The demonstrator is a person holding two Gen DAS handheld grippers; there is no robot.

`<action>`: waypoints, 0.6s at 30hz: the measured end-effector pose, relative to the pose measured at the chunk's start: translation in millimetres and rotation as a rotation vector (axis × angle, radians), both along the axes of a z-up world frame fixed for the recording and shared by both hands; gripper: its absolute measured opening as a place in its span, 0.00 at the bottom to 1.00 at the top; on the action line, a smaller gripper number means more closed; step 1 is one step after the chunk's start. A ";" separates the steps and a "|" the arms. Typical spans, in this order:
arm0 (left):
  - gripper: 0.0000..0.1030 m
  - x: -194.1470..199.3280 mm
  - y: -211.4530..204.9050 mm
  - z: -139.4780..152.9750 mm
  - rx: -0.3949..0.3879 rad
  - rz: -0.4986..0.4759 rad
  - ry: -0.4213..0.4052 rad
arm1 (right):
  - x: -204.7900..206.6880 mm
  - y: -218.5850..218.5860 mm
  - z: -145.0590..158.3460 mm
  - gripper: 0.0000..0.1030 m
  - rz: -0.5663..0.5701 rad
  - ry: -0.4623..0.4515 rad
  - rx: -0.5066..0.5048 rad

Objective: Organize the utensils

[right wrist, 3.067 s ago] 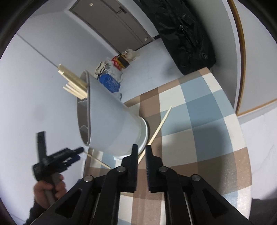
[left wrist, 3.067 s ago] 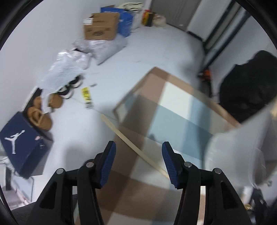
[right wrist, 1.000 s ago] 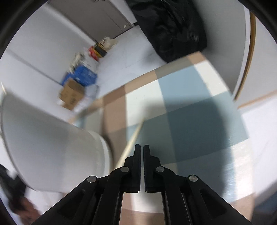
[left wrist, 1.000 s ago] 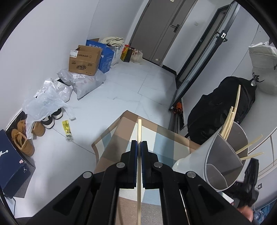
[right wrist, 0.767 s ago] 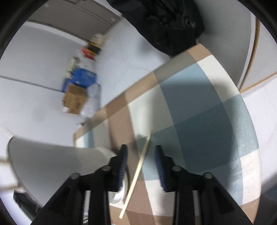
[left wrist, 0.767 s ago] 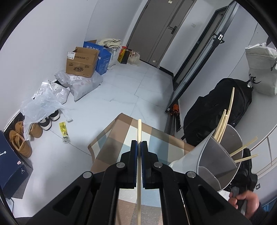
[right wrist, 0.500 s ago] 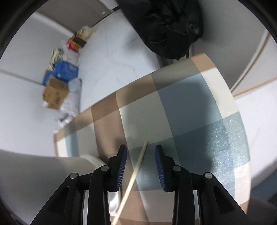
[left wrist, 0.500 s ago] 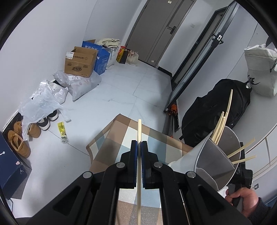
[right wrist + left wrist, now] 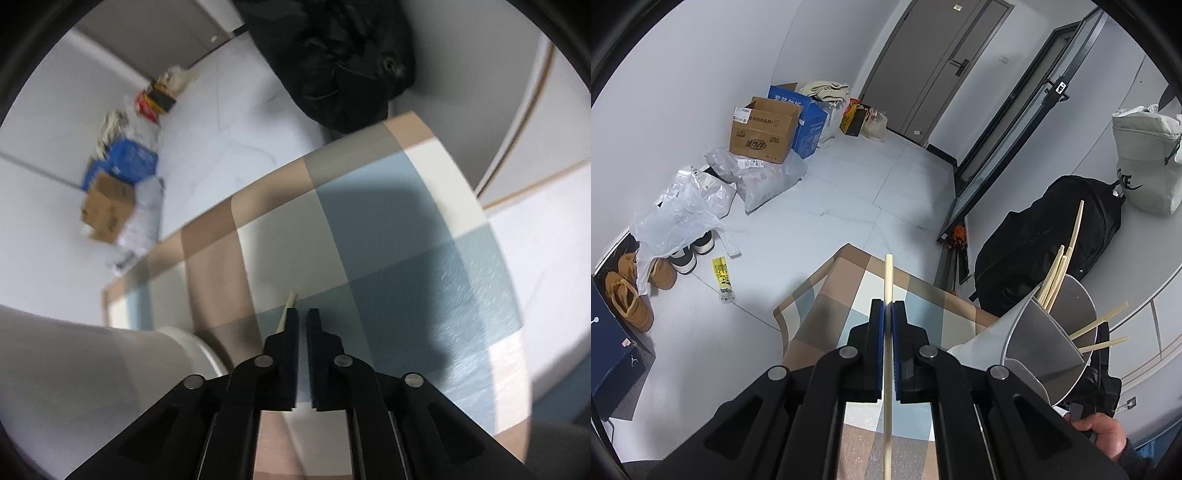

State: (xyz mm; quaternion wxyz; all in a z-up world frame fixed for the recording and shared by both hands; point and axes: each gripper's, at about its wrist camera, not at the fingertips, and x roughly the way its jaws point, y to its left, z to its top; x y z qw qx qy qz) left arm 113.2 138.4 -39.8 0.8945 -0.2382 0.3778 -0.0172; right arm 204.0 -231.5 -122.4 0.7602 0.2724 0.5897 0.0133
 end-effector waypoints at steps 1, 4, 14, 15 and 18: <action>0.00 0.1 -0.9 0.6 -0.001 -0.001 -0.001 | 0.4 -1.0 -0.7 0.14 -0.004 -0.002 0.013; 0.00 0.5 -2.2 2.2 0.000 -0.004 -0.004 | 5.1 3.5 3.3 0.27 0.003 -0.003 0.017; 0.00 0.2 3.7 3.0 -0.016 0.003 -0.005 | -5.1 32.3 14.4 0.58 0.057 -0.052 -0.249; 0.00 0.1 3.9 3.3 -0.016 0.003 -0.006 | -7.3 33.7 14.2 0.64 0.051 -0.049 -0.298; 0.00 -0.8 3.0 3.3 -0.023 -0.002 -0.007 | -7.9 39.1 10.7 0.81 0.048 -0.050 -0.401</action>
